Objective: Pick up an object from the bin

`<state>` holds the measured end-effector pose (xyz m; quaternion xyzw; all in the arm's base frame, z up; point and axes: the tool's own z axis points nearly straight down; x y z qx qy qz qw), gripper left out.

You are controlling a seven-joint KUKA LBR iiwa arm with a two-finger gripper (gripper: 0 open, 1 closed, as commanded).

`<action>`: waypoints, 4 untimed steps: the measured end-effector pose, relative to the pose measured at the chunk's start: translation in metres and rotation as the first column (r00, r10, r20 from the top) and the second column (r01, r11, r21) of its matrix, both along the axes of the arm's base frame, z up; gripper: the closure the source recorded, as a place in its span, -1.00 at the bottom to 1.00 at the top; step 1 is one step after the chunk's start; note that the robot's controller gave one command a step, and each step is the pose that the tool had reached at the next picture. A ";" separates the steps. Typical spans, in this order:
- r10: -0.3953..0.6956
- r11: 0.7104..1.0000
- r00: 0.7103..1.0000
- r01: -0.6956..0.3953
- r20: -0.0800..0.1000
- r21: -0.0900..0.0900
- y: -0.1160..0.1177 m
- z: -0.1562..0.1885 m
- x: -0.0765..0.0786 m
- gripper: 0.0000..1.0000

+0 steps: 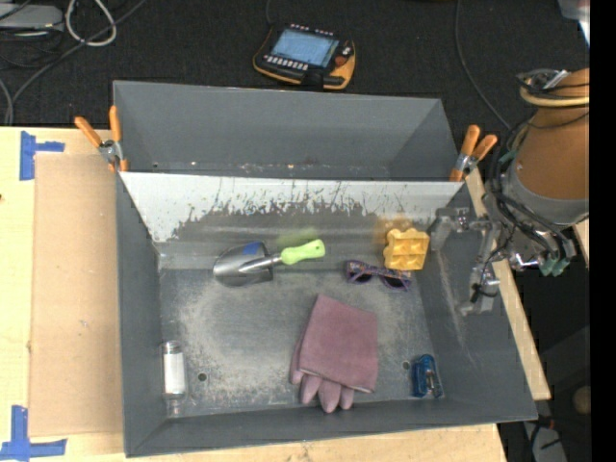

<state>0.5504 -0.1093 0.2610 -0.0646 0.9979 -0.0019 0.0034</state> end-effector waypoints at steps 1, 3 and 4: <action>0.000 1.000 1.000 0.000 0.002 -0.001 -0.012 -0.001 0.008 -1.00; -0.104 0.995 0.994 0.104 -0.012 0.001 0.074 0.006 -0.028 -1.00; -0.171 0.985 0.985 0.171 -0.002 0.002 0.116 -0.014 -0.044 -1.00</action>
Offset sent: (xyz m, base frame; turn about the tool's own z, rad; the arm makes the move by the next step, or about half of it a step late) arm -0.0122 0.0271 0.0199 -0.1933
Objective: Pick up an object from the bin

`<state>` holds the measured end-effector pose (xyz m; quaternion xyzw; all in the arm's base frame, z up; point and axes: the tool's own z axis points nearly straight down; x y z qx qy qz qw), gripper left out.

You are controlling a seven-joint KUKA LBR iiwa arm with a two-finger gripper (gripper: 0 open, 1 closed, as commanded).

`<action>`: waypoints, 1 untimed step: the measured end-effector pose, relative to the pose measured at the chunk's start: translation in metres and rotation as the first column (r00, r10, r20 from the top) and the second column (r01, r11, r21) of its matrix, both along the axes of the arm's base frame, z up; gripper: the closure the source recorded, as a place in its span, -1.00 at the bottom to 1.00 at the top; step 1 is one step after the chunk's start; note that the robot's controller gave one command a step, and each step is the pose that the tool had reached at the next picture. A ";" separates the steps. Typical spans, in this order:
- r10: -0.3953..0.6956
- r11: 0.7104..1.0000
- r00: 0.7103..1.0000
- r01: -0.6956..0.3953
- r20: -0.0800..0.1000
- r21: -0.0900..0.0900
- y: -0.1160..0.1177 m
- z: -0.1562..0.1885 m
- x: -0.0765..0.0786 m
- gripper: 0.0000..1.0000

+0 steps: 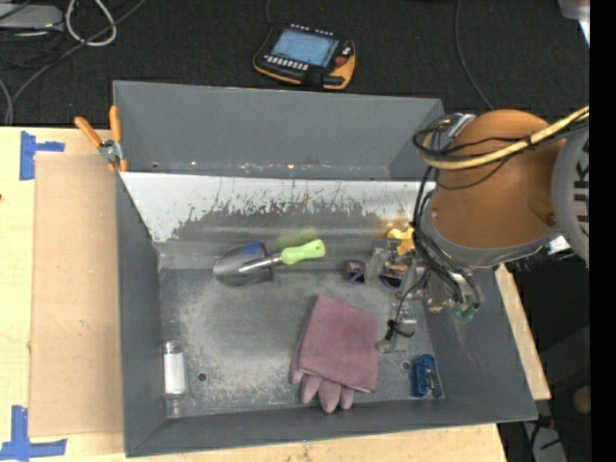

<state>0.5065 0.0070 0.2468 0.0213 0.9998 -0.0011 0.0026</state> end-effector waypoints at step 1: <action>0.027 1.000 1.000 -0.027 -0.003 -0.001 -0.108 -0.006 -0.005 -1.00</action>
Offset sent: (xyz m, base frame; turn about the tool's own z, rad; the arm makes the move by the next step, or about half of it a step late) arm -0.0301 0.0153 -0.0532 0.0494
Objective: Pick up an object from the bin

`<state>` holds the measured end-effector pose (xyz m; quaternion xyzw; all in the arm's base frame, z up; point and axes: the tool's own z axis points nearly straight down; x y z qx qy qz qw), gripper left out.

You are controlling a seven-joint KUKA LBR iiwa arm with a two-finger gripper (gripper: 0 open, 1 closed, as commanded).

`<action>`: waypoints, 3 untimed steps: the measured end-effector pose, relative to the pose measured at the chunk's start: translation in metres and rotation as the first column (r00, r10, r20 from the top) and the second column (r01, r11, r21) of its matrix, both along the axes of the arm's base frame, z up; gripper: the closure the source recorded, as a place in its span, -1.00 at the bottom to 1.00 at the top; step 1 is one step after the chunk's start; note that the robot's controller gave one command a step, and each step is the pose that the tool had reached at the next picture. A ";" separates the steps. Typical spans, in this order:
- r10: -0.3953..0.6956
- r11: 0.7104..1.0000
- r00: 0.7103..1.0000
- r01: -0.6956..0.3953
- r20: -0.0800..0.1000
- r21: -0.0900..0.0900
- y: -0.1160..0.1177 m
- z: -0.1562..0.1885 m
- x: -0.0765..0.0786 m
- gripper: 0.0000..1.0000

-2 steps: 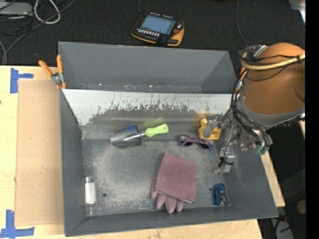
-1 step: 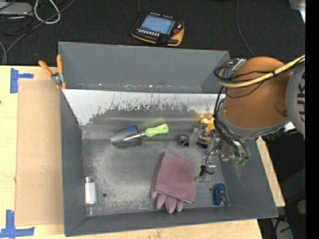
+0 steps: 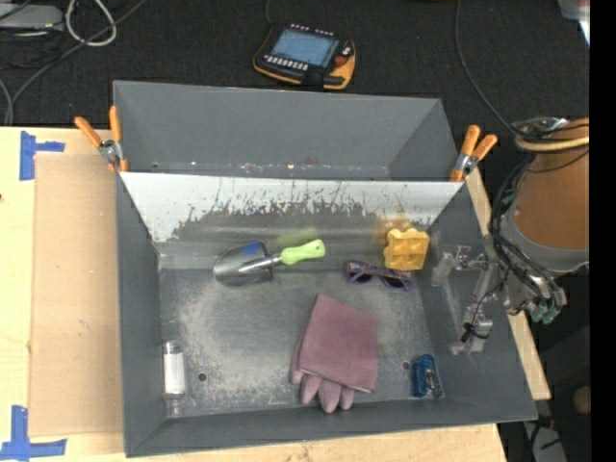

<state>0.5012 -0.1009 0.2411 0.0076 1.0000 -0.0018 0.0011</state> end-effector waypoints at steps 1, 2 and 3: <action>-0.057 0.998 0.998 0.057 0.000 0.003 0.075 -0.032 -0.017 -1.00; -0.048 0.999 0.999 0.048 -0.004 0.003 0.107 -0.038 -0.018 -1.00; -0.238 0.971 0.971 0.238 -0.010 0.002 0.096 -0.070 -0.016 -1.00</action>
Offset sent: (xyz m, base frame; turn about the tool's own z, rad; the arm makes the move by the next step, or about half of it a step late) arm -0.0053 0.0783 -0.0426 -0.0533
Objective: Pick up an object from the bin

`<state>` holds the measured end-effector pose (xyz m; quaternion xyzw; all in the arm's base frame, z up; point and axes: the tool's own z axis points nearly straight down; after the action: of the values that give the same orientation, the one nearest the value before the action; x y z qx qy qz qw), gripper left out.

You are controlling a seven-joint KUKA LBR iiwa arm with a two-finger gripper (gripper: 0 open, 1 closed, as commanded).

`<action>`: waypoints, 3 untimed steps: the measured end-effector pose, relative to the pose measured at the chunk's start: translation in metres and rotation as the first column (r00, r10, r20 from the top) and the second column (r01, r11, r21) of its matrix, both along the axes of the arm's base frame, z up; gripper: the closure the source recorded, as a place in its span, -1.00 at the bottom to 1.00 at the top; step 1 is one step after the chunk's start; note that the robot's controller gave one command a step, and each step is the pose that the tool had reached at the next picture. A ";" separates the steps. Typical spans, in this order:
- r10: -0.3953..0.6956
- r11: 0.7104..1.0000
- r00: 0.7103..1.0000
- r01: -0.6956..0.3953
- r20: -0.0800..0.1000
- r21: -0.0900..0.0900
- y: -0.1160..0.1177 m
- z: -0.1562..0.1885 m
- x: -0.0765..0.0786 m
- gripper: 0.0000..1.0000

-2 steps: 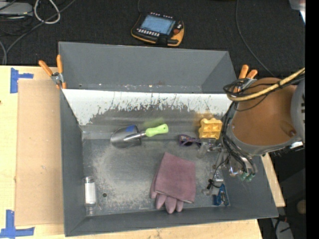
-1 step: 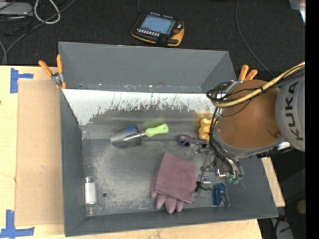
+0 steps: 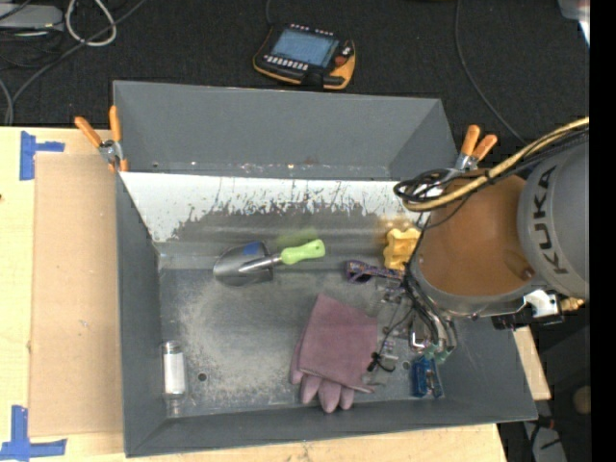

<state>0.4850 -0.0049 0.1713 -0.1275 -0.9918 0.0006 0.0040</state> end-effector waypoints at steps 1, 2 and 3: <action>0.177 0.984 0.984 -0.177 0.001 0.004 0.036 -0.055 -0.006 -1.00; 0.159 0.987 0.987 -0.159 0.006 0.002 0.034 -0.054 -0.004 -1.00; 0.350 0.937 0.937 -0.350 0.005 0.004 -0.021 -0.087 -0.002 -1.00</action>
Offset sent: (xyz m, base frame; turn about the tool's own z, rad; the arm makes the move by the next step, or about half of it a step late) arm 0.0023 0.0229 -0.0627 -0.0185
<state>0.4825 -0.0259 0.0841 0.0511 -0.9987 -0.0012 0.0019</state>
